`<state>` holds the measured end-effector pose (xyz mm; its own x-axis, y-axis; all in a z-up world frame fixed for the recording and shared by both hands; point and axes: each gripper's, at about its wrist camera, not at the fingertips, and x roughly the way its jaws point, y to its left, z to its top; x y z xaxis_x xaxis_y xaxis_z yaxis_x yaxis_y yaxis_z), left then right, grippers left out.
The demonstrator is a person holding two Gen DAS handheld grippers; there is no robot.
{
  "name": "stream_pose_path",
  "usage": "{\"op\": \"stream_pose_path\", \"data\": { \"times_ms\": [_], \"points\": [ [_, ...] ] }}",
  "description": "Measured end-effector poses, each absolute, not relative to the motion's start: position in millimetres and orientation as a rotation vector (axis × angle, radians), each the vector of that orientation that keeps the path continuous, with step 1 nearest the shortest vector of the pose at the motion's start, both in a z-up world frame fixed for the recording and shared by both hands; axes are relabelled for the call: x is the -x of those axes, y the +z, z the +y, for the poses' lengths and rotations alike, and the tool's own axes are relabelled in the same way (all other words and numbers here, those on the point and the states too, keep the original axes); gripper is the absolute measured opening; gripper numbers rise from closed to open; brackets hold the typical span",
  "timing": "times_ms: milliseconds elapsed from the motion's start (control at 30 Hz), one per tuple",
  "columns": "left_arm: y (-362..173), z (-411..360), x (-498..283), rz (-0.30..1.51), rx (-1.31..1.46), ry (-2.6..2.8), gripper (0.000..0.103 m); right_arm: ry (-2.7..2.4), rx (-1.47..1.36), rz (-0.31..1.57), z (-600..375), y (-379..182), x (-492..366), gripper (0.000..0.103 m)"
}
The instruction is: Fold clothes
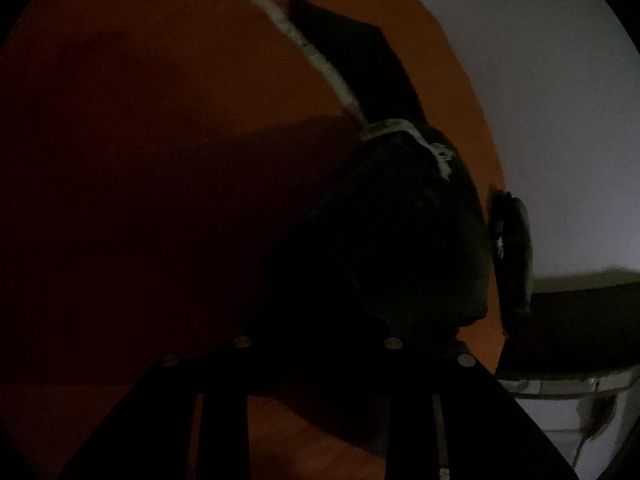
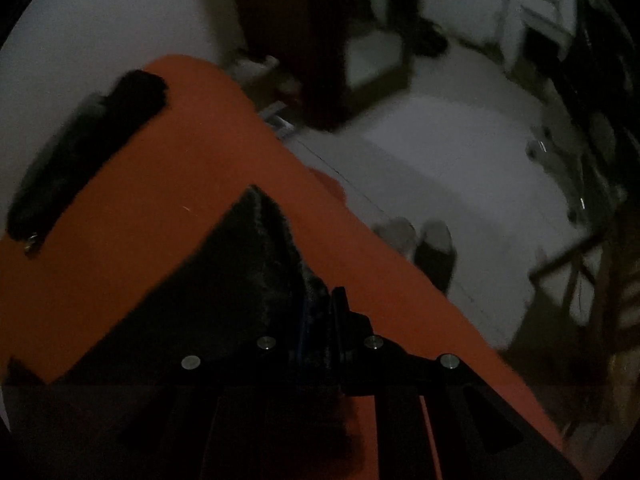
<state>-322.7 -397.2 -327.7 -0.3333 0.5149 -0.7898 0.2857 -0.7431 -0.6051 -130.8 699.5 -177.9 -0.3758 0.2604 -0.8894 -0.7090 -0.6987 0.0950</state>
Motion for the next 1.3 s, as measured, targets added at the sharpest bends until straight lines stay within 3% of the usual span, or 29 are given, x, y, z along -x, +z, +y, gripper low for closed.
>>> {"op": "stream_pose_path", "data": {
  "times_ms": [33,233,300,467,700,733,800,833,867,933,967,1000,1133,1300],
  "points": [
    [-323,-398,320,-1.065,1.699,2.202,0.029,2.091,1.204,0.641,704,-172,119,0.0],
    [-294,-374,310,-0.797,1.653,2.256,0.029,2.031,1.036,0.661,725,-143,51,0.0],
    [-310,-379,311,-0.839,1.716,2.226,0.03,2.053,1.148,0.601,719,-158,57,0.002],
    [-341,-392,310,-1.058,1.866,2.09,0.032,2.136,1.336,0.67,682,-196,92,0.002],
    [-269,-408,307,-0.977,1.706,2.273,0.033,2.345,1.566,0.44,603,-184,173,0.002],
    [-252,-403,319,-0.936,1.657,2.277,0.037,2.382,1.597,0.385,590,-175,190,0.002],
    [-220,-391,343,-0.855,1.563,2.28,0.076,2.473,1.665,0.23,555,-152,228,0.003],
    [-214,-378,358,-0.808,1.546,2.274,0.082,2.517,1.694,0.145,536,-141,246,0.005],
    [-209,-365,374,-0.762,1.529,2.267,0.082,2.569,1.726,0.036,510,-129,265,0.01],
    [-211,-332,415,-0.686,1.52,2.222,0.082,2.646,1.777,-0.125,465,-111,292,0.037],
    [-220,-315,436,-0.685,1.531,2.178,0.082,2.685,1.798,-0.158,445,-106,303,0.07],
    [-232,-298,454,-0.695,1.546,2.133,0.082,2.722,1.819,-0.192,425,-101,314,0.087],
    [-296,-241,508,-0.67,1.7,2.05,0.082,2.865,1.937,-0.247,327,-104,362,0.088],
    [-331,-247,535,-0.63,1.788,2.245,0.082,3.036,1.983,-0.266,205,-150,404,0.088]
  ]
}}
